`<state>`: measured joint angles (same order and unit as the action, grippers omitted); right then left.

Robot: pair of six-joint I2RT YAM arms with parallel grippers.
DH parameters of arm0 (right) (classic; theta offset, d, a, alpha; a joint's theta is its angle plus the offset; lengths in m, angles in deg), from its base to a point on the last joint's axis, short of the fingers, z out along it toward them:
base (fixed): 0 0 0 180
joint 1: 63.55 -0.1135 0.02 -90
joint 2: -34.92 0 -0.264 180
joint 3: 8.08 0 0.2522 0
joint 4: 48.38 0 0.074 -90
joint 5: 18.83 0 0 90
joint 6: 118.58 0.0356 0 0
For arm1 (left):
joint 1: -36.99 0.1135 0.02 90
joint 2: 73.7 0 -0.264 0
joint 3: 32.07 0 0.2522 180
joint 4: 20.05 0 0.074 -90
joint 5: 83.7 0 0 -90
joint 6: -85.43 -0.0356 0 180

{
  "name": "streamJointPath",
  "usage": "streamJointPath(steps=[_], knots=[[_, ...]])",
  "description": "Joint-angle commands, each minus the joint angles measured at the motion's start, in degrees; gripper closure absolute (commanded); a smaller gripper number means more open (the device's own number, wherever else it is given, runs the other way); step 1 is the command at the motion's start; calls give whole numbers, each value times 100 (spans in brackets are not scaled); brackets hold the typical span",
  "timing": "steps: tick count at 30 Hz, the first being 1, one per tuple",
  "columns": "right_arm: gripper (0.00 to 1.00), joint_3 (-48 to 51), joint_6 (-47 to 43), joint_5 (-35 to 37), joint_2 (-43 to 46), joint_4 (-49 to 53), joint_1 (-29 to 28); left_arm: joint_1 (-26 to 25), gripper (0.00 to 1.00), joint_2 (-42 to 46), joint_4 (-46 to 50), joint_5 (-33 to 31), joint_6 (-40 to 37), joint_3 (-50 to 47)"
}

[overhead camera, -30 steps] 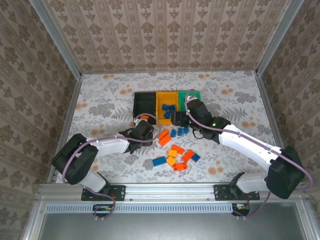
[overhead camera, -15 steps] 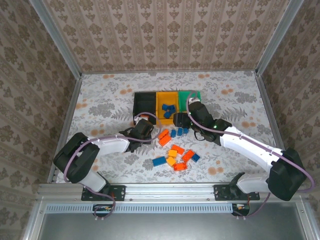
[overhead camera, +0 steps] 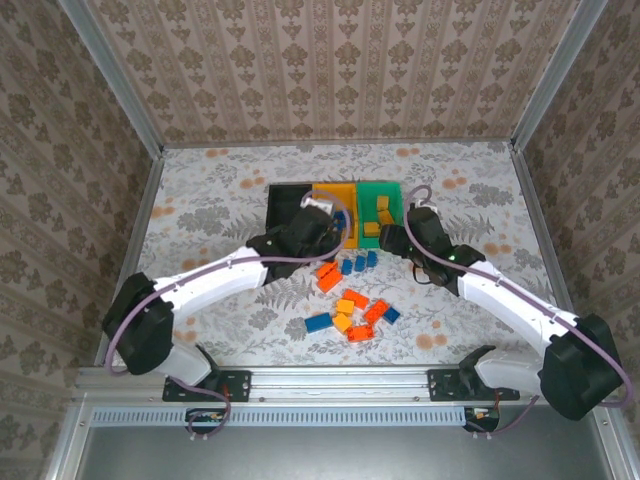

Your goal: Sort the legos into containers by color

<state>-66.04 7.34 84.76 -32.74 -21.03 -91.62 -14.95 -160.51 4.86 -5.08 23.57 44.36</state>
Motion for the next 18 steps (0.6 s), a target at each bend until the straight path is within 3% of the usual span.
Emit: streamJointPath(steps=[1, 9, 18], knots=[[25, 167, 156, 155, 307, 152, 78, 2, 75, -633, 89, 404, -432, 744], [25, 408, 146, 42, 494, 273, 193, 57, 75, -2327, 25, 863, -863, 2652], [25, 500, 87, -49, 590, 314, 215, 280, 71, -3646, 478, 1181, -729, 4175]])
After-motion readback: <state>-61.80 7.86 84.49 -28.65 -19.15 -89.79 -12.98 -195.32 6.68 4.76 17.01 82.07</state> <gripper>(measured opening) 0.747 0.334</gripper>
